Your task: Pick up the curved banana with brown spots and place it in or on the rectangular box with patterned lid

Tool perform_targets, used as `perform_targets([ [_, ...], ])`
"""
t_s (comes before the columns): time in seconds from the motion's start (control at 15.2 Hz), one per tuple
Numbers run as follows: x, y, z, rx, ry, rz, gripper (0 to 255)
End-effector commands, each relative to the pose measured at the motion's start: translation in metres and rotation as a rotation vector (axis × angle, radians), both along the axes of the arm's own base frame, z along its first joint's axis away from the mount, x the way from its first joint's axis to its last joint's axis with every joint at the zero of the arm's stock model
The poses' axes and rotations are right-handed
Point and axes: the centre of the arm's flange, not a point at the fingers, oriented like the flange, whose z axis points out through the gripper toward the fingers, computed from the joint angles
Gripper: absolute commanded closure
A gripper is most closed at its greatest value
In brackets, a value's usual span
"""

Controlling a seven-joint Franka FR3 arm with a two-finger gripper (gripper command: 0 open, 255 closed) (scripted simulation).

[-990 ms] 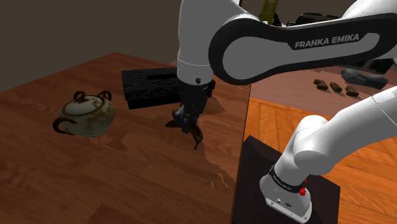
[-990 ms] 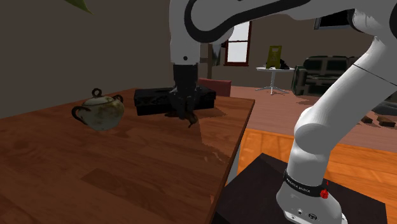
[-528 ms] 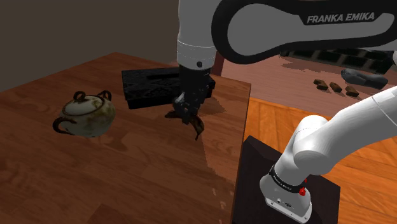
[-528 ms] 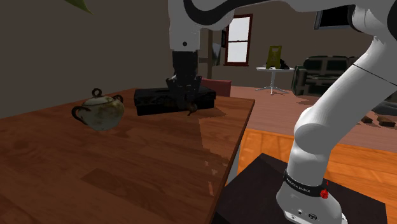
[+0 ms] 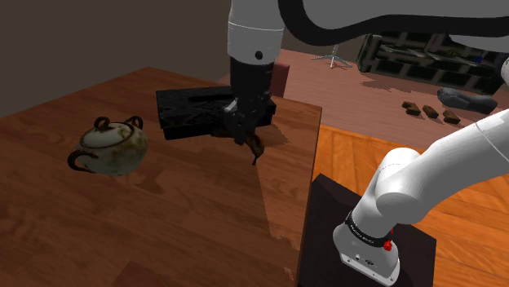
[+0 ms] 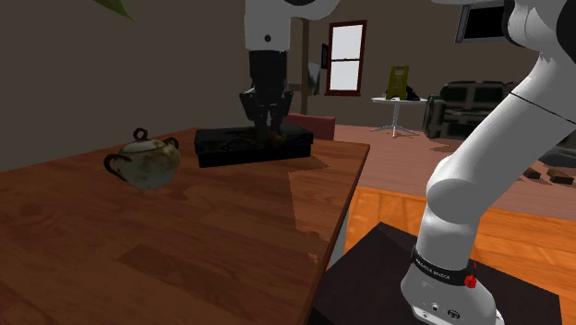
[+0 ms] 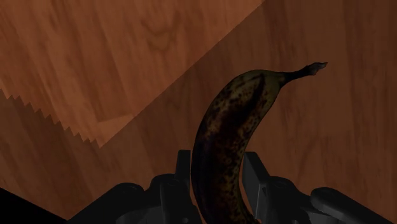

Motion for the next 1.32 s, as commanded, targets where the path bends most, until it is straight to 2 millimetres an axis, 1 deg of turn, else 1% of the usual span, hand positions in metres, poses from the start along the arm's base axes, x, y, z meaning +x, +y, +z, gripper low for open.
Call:
perform_targets([
  [0.0, 0.000, 0.000, 0.011, 0.000, 0.000, 0.000, 255],
  [0.33, 0.000, 0.000, 0.037, 0.000, 0.000, 0.000, 255],
  [0.4, 0.000, 0.000, 0.038, 0.000, 0.000, 0.000, 255],
  [1.25, 0.144, -0.093, 0.041, 0.000, 0.000, 0.000, 255],
])
